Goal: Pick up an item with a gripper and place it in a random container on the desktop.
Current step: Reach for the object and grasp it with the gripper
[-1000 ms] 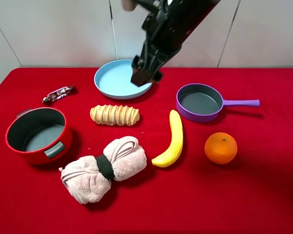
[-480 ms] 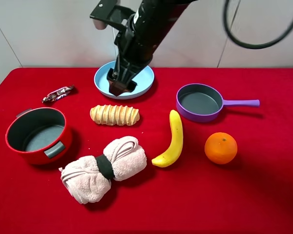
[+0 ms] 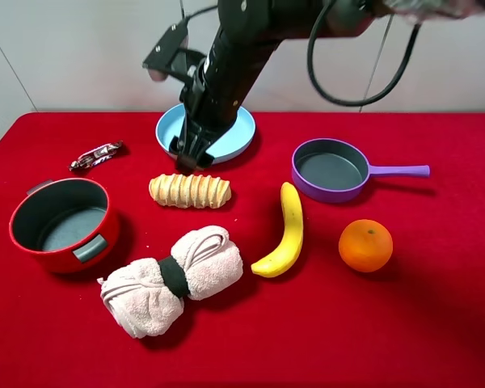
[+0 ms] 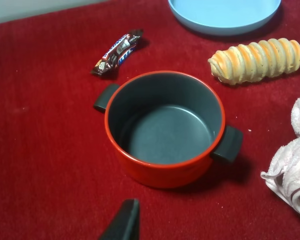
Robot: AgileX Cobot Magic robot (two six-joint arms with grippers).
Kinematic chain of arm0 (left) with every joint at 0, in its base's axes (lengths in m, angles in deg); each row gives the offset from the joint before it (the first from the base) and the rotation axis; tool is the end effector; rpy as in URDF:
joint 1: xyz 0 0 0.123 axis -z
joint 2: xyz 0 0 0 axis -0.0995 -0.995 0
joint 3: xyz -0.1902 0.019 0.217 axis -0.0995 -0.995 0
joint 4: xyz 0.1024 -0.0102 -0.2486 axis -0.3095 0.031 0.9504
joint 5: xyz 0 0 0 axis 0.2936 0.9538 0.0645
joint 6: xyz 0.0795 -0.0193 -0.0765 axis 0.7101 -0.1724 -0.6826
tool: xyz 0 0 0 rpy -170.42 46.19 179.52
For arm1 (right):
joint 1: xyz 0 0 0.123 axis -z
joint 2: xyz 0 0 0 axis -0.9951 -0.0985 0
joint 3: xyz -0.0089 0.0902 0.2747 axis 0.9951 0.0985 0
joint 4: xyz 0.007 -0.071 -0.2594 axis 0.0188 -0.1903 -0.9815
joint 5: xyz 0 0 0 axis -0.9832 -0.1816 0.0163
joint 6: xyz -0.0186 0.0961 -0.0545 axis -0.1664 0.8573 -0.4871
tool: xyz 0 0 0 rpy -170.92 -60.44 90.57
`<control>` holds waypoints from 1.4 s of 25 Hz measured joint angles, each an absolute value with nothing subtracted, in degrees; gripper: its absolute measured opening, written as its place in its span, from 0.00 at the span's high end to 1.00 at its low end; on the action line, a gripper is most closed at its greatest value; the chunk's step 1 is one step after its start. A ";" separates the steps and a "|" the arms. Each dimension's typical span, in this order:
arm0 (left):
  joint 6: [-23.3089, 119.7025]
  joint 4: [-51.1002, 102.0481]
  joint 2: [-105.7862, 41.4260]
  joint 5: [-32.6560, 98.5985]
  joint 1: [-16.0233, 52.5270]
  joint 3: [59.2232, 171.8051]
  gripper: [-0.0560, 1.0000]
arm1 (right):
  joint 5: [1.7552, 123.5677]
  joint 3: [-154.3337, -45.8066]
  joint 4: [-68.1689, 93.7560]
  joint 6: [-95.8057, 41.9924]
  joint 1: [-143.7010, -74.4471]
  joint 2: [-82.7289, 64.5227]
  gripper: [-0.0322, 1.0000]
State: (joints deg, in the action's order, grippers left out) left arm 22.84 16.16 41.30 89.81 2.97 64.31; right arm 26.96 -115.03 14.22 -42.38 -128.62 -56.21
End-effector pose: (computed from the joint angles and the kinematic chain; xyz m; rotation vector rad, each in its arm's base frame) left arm 0.0232 -0.0107 0.2752 0.3118 2.0169 -0.0871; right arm 0.3378 0.3473 0.1772 -1.6929 2.1111 0.2209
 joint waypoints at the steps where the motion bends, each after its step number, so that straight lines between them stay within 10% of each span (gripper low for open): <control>1: 22.84 15.74 41.30 89.81 2.97 64.31 0.01 | 27.61 -115.03 14.22 -42.38 -128.62 -56.76 0.30; 35: 22.84 13.56 41.30 89.81 2.97 64.31 0.01 | 34.59 -115.03 14.11 -42.38 -128.62 -68.66 0.30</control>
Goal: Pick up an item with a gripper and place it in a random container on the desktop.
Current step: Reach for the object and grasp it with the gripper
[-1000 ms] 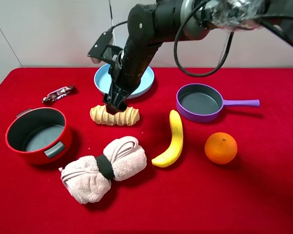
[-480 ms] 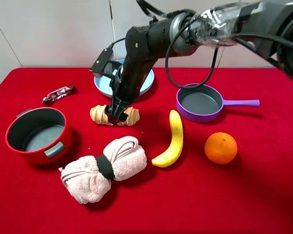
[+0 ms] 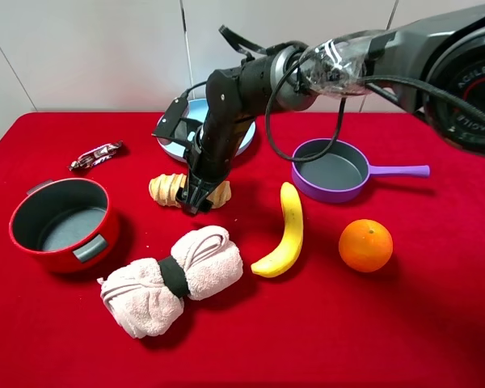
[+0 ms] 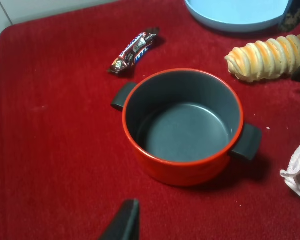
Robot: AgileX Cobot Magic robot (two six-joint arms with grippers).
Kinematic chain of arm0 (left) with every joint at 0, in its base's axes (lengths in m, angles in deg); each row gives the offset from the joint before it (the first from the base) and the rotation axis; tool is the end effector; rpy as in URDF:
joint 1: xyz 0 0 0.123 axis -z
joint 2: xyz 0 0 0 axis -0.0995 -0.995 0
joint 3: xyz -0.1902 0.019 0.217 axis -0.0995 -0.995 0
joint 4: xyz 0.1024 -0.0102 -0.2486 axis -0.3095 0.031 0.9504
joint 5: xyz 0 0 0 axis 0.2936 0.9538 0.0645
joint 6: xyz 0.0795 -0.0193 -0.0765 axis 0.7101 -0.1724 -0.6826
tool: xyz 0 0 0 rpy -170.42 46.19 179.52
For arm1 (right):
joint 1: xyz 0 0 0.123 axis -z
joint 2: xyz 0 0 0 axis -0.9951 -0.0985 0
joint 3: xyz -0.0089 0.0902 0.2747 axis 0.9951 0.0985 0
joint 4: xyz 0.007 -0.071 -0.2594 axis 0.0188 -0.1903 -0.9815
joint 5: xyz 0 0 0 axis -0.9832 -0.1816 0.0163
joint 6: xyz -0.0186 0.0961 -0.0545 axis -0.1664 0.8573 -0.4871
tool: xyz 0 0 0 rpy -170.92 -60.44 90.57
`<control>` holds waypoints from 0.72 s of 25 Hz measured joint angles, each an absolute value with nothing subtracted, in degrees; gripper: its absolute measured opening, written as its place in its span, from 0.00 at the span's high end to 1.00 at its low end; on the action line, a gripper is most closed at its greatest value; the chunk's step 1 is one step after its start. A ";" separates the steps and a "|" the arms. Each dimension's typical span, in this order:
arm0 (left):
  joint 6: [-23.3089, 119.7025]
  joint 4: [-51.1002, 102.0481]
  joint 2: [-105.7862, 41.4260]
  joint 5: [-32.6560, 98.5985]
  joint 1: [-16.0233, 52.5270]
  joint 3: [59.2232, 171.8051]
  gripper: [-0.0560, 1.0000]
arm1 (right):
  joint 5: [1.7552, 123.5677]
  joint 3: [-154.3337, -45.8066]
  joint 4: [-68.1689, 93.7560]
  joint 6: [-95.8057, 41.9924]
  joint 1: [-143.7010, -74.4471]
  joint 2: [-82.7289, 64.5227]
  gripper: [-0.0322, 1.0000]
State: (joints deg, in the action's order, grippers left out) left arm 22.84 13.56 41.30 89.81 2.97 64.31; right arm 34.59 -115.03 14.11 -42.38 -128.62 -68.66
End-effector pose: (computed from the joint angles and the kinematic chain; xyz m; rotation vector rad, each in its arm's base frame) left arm 0.0240 -0.0064 0.2750 0.3098 2.0181 -0.0328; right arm 0.3496 0.3561 0.0756 -1.7233 2.1954 0.1932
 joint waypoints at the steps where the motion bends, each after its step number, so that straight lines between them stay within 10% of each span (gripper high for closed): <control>1: 22.84 13.56 41.30 89.81 2.97 64.31 0.01 | 34.84 -115.03 14.11 -42.38 -128.62 -68.91 0.30; 18: 22.84 13.51 41.30 89.81 2.97 64.31 0.01 | 37.24 -115.27 14.24 -42.38 -128.62 -70.70 0.30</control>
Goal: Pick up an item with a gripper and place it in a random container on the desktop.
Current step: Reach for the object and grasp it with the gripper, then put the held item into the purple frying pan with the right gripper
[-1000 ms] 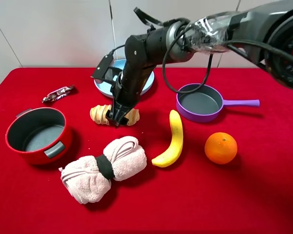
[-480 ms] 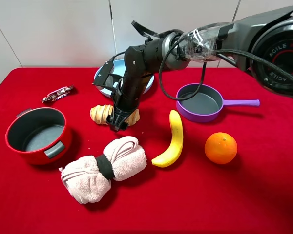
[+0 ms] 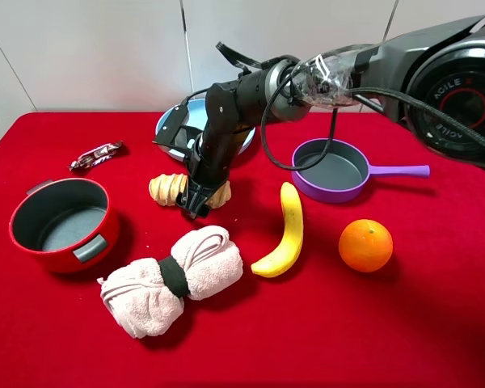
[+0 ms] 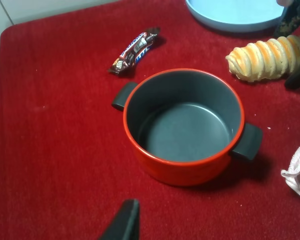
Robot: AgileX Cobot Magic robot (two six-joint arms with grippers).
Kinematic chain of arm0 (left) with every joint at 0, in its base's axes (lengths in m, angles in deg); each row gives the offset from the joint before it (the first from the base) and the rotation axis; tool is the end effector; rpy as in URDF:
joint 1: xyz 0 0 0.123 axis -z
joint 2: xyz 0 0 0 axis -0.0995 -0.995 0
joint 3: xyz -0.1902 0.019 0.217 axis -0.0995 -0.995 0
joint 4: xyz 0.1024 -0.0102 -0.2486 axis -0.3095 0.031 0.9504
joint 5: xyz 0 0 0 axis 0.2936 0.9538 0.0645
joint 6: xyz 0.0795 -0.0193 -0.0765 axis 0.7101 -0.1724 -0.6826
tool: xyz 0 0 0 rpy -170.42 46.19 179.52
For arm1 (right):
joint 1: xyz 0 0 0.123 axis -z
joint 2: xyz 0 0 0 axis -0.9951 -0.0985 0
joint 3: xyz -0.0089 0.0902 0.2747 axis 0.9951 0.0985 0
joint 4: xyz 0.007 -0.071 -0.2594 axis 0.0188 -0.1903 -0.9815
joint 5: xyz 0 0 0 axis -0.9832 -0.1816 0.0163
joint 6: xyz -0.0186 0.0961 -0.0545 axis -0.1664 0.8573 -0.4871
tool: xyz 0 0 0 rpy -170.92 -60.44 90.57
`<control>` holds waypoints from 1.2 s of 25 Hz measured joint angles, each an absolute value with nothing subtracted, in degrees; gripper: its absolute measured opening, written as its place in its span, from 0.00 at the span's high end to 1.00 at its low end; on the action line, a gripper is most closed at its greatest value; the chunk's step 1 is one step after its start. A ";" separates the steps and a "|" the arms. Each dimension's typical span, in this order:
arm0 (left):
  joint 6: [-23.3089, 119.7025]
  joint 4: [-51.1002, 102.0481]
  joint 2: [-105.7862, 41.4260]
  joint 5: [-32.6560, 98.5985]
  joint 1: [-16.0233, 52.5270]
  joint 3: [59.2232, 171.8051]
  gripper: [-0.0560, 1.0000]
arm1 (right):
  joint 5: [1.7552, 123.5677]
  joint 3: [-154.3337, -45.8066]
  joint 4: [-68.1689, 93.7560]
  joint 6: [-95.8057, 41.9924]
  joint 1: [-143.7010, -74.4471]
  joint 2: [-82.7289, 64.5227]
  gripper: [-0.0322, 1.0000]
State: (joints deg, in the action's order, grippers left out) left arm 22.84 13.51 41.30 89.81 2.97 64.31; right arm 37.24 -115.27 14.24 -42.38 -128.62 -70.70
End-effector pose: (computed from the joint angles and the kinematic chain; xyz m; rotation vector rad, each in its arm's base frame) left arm 0.0240 -0.0063 0.2750 0.3098 2.0181 -0.0317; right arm 0.3527 0.3584 0.0607 -1.7073 2.1893 0.1896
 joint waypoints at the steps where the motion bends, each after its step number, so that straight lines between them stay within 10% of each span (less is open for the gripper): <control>1: 22.84 13.51 41.30 89.81 2.97 64.31 0.01 | 37.24 -115.27 14.24 -42.38 -128.62 -70.70 0.30; 12: 22.84 13.46 41.30 89.81 2.97 64.31 0.01 | 37.63 -115.34 14.38 -41.07 -128.62 -71.07 0.30; 22: 22.84 12.91 41.30 89.81 2.97 64.31 0.01 | 37.92 -115.45 14.33 -41.07 -128.62 -71.14 0.67; 30: 22.84 11.98 41.30 89.81 2.97 64.31 0.01 | 37.87 -115.51 14.33 -41.00 -128.62 -71.14 0.72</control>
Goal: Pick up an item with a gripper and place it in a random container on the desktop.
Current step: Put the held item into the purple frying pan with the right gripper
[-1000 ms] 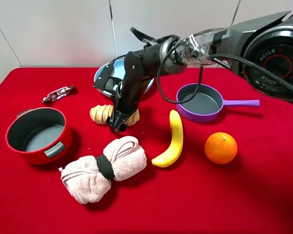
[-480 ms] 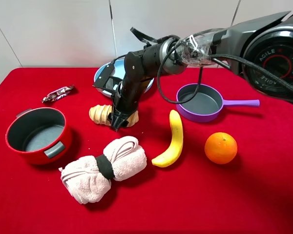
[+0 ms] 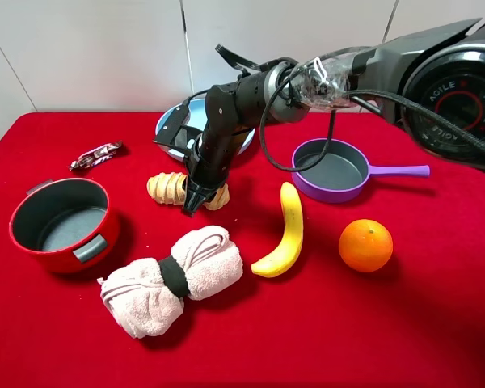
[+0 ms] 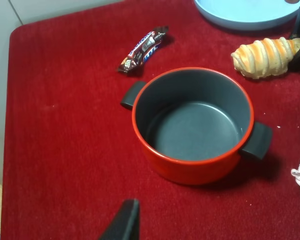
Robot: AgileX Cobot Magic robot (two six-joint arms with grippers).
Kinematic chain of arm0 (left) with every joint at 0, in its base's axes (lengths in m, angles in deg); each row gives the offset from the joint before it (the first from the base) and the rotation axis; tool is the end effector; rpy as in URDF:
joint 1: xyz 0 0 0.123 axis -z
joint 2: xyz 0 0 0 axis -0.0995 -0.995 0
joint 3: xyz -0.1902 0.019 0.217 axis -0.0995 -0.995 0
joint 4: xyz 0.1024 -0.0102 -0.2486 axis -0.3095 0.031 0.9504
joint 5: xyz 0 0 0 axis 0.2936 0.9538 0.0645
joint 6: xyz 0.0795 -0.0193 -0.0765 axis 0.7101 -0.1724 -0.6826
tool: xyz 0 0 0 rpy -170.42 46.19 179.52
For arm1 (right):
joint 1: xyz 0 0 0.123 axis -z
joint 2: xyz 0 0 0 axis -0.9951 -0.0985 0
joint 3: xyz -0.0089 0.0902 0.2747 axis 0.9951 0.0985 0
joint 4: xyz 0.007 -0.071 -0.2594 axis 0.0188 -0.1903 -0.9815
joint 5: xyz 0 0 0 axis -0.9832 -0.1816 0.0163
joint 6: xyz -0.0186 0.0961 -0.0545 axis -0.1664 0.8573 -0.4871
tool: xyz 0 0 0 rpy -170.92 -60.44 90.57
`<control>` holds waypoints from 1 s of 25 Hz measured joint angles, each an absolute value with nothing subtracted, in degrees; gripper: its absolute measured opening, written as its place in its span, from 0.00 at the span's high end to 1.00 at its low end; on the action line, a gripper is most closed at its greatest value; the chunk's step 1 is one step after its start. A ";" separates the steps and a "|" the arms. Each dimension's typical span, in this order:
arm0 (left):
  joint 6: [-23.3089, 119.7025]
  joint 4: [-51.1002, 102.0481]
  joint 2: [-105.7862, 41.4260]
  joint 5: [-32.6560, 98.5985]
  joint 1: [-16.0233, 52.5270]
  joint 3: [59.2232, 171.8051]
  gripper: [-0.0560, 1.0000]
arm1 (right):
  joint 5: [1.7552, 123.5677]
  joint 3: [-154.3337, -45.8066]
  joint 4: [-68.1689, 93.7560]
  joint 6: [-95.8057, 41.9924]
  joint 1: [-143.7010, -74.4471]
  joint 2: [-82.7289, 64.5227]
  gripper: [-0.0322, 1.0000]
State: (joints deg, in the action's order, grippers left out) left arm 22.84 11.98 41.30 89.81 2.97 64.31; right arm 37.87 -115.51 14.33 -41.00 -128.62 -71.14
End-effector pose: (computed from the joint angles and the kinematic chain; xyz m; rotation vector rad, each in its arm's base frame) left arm 0.0244 -0.0037 0.2750 0.3086 2.0184 0.0002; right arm 0.3540 0.3595 0.0584 -1.6747 2.2065 0.1964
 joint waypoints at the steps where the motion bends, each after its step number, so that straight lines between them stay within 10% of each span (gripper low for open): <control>1: 22.84 11.98 41.30 89.81 2.97 64.31 0.01 | 37.87 -115.51 14.33 -40.94 -128.62 -71.14 0.73; 25: 22.89 11.98 41.30 89.81 2.97 64.31 0.01 | 30.78 -116.69 11.12 -38.21 -128.62 -65.17 0.77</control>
State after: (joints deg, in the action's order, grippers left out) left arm 22.89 11.98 41.30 89.81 2.97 64.31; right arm 30.78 -116.69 11.12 -38.21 -128.62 -65.17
